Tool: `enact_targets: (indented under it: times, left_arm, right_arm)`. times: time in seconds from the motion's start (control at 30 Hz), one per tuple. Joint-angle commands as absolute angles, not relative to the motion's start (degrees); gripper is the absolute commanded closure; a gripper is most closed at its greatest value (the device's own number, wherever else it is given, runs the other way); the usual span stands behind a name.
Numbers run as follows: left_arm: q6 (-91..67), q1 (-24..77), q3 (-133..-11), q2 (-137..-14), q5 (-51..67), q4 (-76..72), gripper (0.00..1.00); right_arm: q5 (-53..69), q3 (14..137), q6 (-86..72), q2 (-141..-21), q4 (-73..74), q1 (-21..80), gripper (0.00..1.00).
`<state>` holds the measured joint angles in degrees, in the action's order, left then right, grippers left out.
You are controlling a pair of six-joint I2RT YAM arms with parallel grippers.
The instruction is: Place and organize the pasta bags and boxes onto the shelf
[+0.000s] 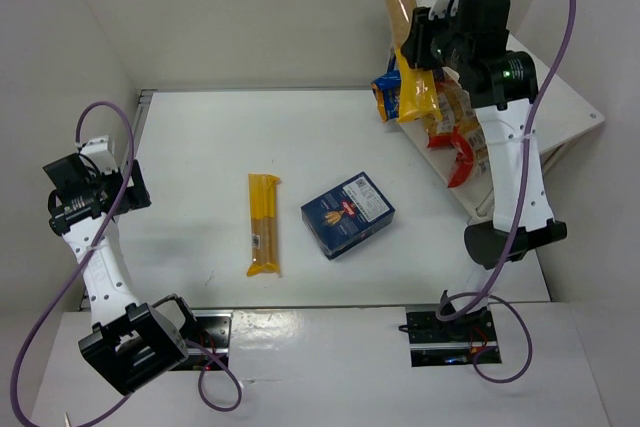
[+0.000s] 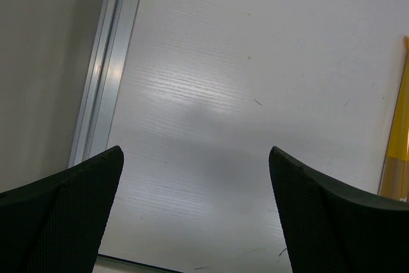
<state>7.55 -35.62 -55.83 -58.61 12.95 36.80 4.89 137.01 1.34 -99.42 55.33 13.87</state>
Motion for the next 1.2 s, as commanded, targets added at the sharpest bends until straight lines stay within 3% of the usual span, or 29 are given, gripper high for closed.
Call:
enact_targets:
  times: [0.0, 1.17]
  left_arm:
    - [8.44, -36.04, -55.46, -58.45, 14.24, 35.16, 0.0]
    - [8.44, -36.04, -55.46, -58.97, 14.24, 35.16, 0.0]
  right_arm:
    - [0.8, 138.79, -0.97, -95.01, 45.88, 13.45, 1.0]
    - [-19.42, 136.15, -7.21, -95.98, 44.57, 8.26, 1.0]
